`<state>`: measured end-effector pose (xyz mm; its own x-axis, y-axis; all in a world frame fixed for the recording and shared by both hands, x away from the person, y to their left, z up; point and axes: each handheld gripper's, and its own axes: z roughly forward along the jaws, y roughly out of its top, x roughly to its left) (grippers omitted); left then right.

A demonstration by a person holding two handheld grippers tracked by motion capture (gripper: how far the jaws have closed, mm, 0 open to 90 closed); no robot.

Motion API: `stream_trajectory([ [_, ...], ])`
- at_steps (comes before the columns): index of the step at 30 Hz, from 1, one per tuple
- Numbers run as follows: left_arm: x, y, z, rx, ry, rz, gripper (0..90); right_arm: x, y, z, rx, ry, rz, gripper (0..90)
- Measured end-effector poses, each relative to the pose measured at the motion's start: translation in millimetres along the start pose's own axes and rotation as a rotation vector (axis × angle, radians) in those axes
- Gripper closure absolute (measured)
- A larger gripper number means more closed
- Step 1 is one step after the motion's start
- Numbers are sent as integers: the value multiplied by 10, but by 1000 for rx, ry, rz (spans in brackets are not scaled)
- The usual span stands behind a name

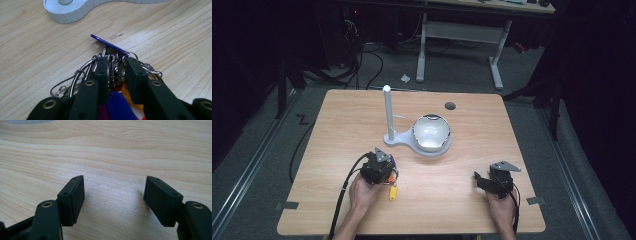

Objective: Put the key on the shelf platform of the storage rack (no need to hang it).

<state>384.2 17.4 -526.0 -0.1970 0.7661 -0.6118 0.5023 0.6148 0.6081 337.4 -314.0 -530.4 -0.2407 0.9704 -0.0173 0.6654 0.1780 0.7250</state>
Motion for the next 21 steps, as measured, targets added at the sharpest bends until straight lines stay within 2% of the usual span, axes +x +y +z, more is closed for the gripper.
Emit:
stream_trajectory([
  [2, -2, -1, -10, 3, -1, -11, 746, 0, 0, 0, 0, 0, 0, 334],
  [4, 21, 12, -25, 12, -21, 9, 753, 1, 0, -1, 1, 0, 0, 334],
  [13, 22, 65, -160, 32, -70, -32, 792, 1, 0, 0, 1, 0, -1, 334],
  [14, 26, 65, -171, 33, -77, -20, 794, 0, 0, 0, 1, 0, -1, 334],
  [19, -9, 92, -256, 42, -101, -44, 803, 0, 0, 0, 1, 0, -1, 334],
  [21, -22, 113, -295, 39, -117, -34, 806, 1, 0, 0, 1, 0, -1, 334],
])
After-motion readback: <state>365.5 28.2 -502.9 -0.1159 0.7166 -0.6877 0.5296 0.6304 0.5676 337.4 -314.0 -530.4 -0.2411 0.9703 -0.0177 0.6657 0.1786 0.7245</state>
